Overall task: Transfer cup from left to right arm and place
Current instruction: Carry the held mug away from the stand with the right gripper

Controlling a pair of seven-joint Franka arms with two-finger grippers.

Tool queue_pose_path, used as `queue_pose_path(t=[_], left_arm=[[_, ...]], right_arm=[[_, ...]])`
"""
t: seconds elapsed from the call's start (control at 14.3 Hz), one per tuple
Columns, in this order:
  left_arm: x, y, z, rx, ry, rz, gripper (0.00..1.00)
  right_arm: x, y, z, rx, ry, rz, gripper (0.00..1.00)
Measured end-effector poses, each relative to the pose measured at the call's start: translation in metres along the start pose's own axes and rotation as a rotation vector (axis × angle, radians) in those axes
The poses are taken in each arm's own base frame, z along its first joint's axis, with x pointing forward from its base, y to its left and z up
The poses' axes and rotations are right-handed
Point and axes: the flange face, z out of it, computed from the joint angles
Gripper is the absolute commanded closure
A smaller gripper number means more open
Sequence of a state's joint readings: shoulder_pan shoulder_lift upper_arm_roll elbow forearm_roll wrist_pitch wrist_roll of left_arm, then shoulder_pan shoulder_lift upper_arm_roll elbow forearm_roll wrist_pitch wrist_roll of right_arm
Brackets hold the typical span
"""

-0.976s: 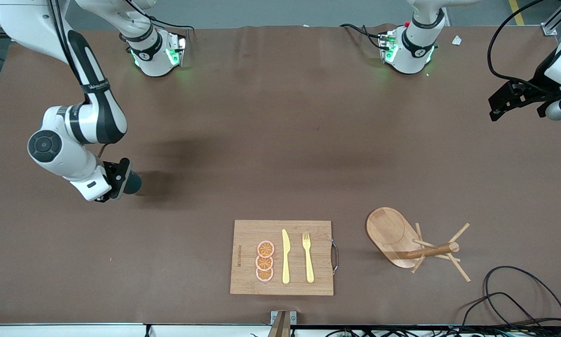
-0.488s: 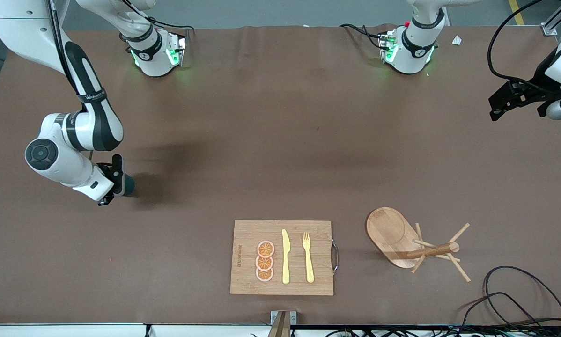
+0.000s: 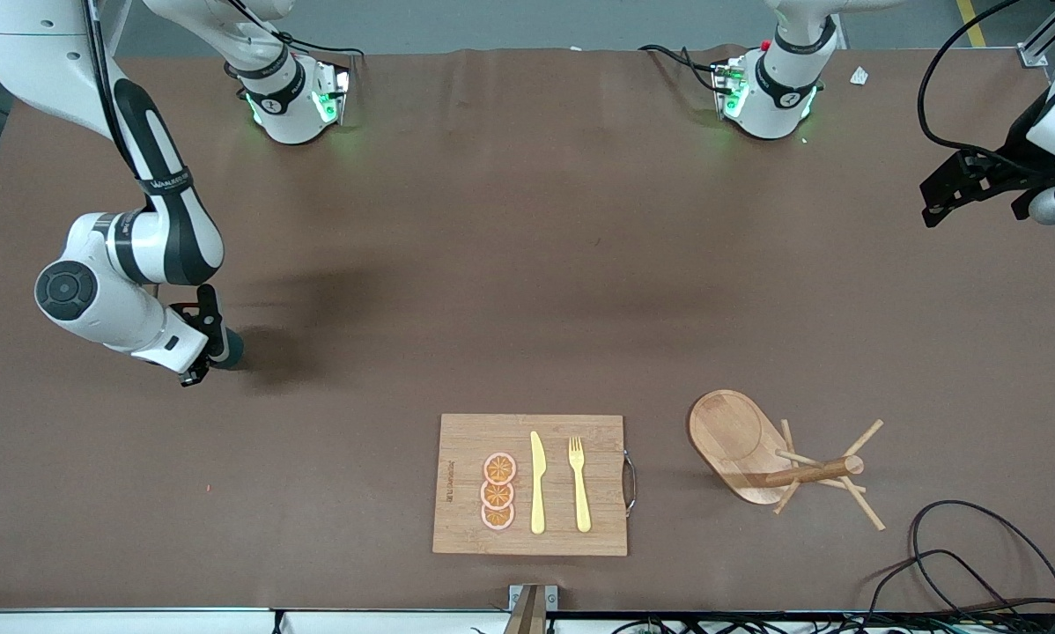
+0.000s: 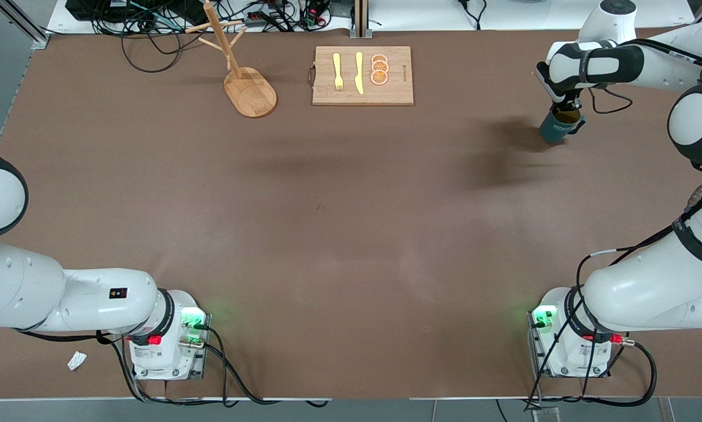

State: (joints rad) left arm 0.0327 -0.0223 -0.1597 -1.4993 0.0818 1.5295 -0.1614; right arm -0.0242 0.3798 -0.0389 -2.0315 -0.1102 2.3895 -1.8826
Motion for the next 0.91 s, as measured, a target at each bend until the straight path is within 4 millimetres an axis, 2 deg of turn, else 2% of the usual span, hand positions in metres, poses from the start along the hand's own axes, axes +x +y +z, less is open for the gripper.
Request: queue_pose_path(t=[0.63, 0.7, 0.77, 0.84, 0.91], left_arm=[[0.001, -0.005, 0.0, 0.001, -0.001, -0.009, 0.0], [0.001, -0.005, 0.0, 0.001, -0.001, -0.009, 0.0], [0.001, -0.005, 0.0, 0.001, -0.001, -0.009, 0.0], [0.001, -0.005, 0.0, 0.001, -0.001, -0.008, 0.0], [0.001, -0.005, 0.0, 0.001, -0.001, -0.008, 0.0]], right_arm=[[0.019, 0.009, 0.017, -0.051, -0.002, -0.09, 0.99], [0.02, 0.01, 0.017, -0.054, -0.002, -0.094, 0.95], [0.021, 0.01, 0.017, -0.056, -0.001, -0.098, 0.33], [0.022, 0.011, 0.017, -0.056, -0.001, -0.1, 0.05], [0.023, 0.011, 0.017, -0.056, 0.0, -0.101, 0.0]])
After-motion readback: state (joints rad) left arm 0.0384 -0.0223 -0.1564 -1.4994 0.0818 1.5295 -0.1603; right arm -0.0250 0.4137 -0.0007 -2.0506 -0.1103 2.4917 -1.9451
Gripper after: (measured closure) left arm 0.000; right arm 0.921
